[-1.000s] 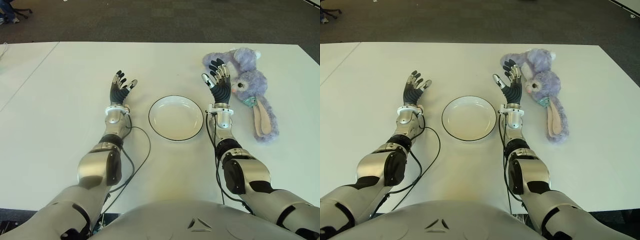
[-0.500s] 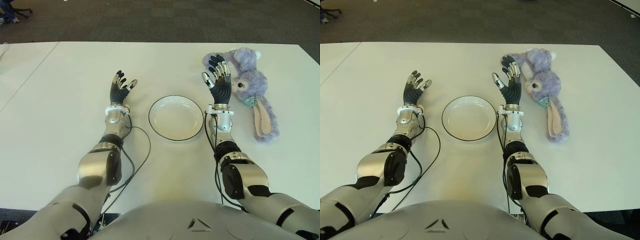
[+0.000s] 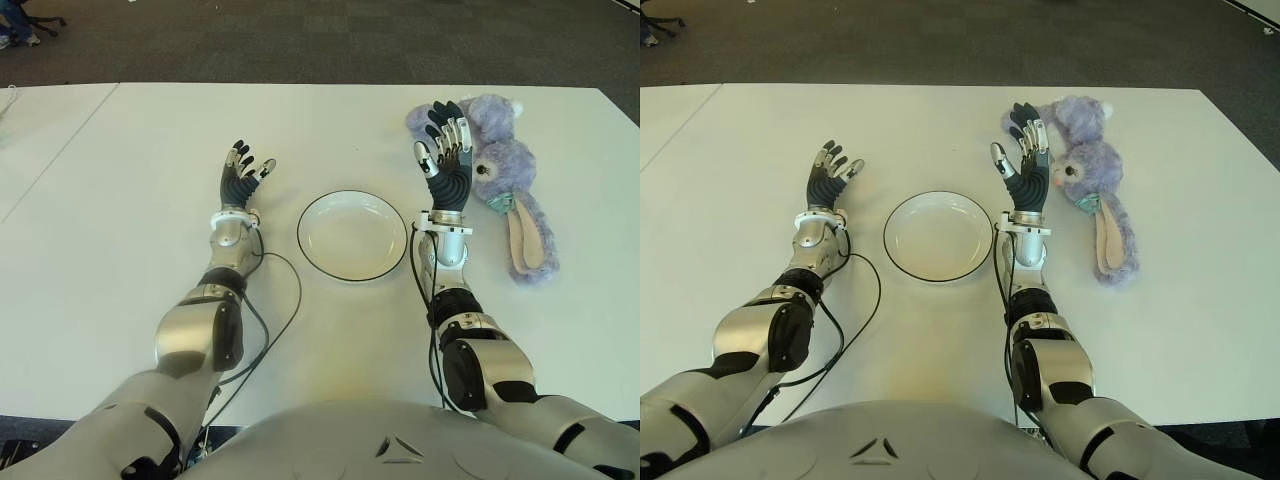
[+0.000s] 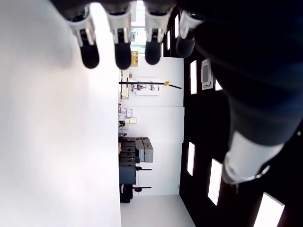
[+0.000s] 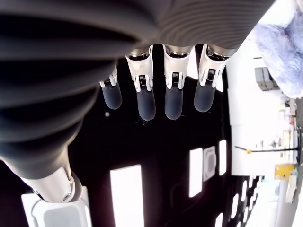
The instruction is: Put the doll into the plate.
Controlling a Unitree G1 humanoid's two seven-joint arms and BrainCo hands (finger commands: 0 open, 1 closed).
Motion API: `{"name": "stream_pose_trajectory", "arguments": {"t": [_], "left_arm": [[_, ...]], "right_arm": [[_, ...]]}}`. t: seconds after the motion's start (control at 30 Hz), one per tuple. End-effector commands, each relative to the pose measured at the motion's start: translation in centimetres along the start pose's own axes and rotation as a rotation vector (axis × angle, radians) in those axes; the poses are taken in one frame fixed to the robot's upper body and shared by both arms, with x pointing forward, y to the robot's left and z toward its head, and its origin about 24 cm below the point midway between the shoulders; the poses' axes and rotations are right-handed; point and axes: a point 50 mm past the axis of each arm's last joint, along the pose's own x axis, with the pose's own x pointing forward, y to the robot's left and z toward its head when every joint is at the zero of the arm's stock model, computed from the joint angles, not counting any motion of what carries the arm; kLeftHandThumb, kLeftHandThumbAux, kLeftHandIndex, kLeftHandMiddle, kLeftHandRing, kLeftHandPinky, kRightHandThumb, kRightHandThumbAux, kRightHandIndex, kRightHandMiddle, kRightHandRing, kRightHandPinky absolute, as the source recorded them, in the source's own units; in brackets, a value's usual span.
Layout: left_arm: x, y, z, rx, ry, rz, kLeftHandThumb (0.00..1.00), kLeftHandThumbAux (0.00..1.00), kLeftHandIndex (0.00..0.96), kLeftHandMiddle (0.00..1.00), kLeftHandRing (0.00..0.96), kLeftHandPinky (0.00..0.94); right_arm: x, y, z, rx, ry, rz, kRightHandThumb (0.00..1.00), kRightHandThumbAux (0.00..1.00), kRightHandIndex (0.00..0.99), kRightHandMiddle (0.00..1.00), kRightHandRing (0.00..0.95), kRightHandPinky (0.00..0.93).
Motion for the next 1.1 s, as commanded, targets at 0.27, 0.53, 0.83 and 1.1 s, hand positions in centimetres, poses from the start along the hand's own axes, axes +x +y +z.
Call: {"name": "stream_pose_trajectory", "arguments": {"t": [0.27, 0.53, 0.83, 1.1], "left_arm": [[-6.5, 0.7, -9.1, 0.019, 0.432, 0.029, 0.034, 0.683, 0.053, 0.111, 0.122, 0.144], [-6.5, 0.8, -9.1, 0.0, 0.429, 0.031, 0.037, 0.704, 0.049, 0.109, 0.118, 0.141], [-6.4, 0.5, -9.1, -0.008, 0.438, 0.028, 0.041, 0.7, 0.05, 0.103, 0.114, 0.142], [-6.4, 0.2, -9.1, -0.013, 0.442, 0.028, 0.035, 0.701, 0.047, 0.098, 0.109, 0.13]], "right_arm": [[2.2, -0.2, 0.9, 0.065, -0.045, -0.028, 0.398, 0.562, 0.122, 0.153, 0.135, 0.146], [2.7, 0.2, 1.2, 0.119, -0.051, -0.009, 0.385, 0.535, 0.137, 0.153, 0.129, 0.14], [3.9, -0.3, 1.6, 0.109, -0.043, 0.05, 0.357, 0.538, 0.144, 0.15, 0.122, 0.144], [5.3, -1.7, 1.1, 0.128, 0.051, 0.067, 0.356, 0.574, 0.136, 0.151, 0.131, 0.166]]}}
